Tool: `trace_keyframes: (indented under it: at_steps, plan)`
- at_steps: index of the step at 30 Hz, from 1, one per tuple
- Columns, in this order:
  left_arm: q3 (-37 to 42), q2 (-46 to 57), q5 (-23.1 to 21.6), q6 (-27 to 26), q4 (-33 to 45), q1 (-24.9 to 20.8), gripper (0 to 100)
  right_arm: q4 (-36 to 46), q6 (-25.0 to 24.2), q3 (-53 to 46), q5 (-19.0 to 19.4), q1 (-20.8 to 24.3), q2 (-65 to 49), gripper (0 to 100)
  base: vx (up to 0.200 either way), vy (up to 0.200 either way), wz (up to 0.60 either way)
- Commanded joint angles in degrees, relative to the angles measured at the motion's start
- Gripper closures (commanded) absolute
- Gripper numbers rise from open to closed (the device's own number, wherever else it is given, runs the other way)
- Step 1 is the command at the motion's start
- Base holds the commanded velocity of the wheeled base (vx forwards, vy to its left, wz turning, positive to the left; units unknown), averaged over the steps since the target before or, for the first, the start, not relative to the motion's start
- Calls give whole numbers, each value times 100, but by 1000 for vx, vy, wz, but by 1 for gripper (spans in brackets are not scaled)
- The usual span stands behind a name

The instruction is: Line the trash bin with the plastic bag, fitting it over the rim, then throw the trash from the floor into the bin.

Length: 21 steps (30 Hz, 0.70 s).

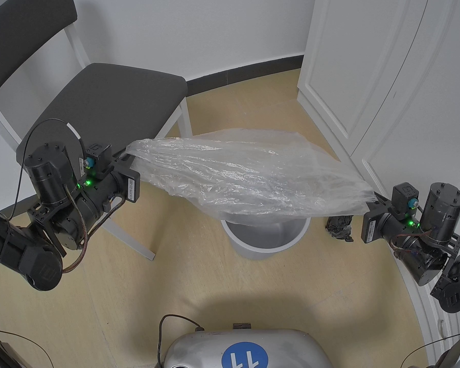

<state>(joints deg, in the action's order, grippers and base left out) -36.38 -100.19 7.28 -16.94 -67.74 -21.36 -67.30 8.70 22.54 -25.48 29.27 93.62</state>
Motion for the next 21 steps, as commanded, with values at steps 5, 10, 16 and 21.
trace_keyframes:
  at_steps: [5, 10, 16, 21]
  plan:
    - [-19, 0, 2, -2, -2, 35, 100, -2, 88, -110, 25, -79, -2, 100, 0, 0, 0]
    - [-36, -9, 2, -2, -2, 123, 100, -11, 219, -215, 25, -167, -11, 100, 0, 0, 0]
    - [-45, -9, 2, -11, -2, 176, 100, -11, 342, -268, 25, -246, -64, 100, 0, 0, 0]
    - [-71, -9, 2, -11, -2, 220, 100, -11, 439, -338, 87, -290, -143, 100, 0, 0, 0]
